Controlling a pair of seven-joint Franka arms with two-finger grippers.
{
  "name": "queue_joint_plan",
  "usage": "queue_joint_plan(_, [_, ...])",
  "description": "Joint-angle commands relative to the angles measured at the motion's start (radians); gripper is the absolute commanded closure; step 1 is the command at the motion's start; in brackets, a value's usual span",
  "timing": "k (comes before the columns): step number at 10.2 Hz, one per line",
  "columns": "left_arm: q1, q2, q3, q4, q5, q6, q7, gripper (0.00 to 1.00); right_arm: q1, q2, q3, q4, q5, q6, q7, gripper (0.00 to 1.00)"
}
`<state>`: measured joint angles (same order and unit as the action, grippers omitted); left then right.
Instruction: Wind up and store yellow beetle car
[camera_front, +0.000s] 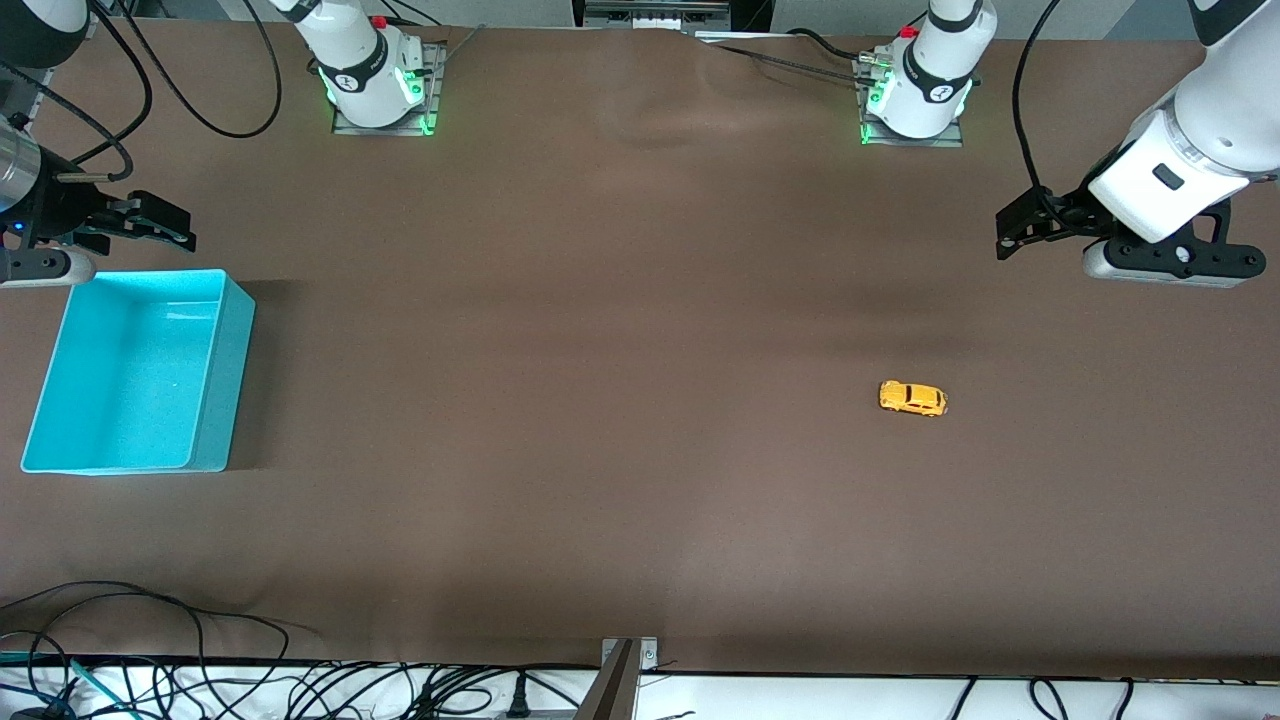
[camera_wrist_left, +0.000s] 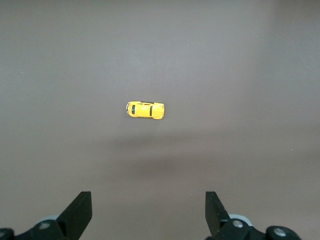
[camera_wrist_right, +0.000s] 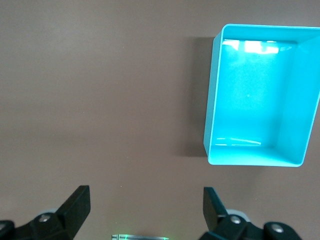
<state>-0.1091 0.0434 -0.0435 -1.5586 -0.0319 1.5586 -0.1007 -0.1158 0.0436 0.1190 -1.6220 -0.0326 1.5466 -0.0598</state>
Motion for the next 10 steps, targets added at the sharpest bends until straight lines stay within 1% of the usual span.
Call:
queue_joint_plan(1, [-0.003, 0.013, 0.0, 0.021, 0.018, -0.018, 0.022, 0.0, -0.001, -0.004, 0.001, 0.001, -0.012, 0.001, -0.012, 0.0])
queue_joint_plan(10, [-0.003, 0.015, 0.001, 0.022, 0.017, -0.014, 0.021, 0.0, 0.008, 0.019, 0.002, 0.001, -0.01, 0.018, -0.011, 0.0])
